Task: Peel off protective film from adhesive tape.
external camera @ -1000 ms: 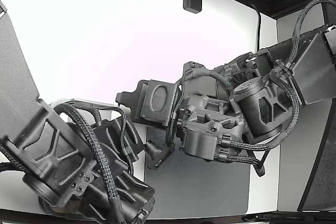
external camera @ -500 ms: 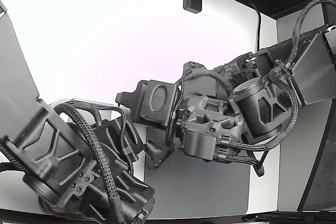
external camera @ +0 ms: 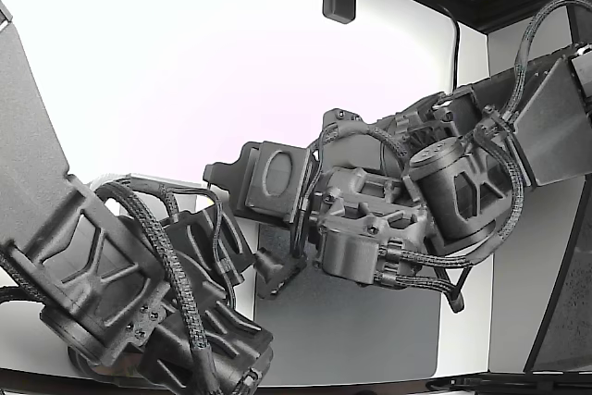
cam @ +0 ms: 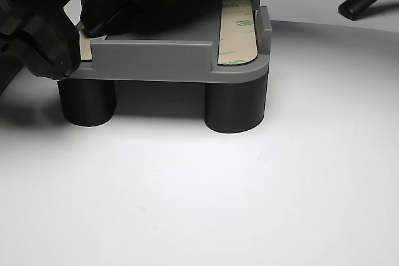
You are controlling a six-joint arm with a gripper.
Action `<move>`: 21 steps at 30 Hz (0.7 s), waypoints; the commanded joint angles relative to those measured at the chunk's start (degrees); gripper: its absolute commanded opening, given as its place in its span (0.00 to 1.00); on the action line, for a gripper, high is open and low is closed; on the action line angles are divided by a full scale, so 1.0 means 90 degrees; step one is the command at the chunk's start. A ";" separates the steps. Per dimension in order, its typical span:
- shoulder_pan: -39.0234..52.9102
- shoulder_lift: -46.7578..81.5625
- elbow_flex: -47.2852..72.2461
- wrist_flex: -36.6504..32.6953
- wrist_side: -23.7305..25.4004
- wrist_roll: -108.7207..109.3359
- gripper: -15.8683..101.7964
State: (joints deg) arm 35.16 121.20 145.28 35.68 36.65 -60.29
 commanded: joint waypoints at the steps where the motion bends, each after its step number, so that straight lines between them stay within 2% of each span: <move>1: -0.0049 0.0107 -0.0205 -0.0010 0.0020 0.0000 0.04; 21: -0.0029 0.0039 -0.0254 0.0020 0.0029 0.0049 0.04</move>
State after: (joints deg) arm 35.24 120.76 144.84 35.95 36.65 -59.94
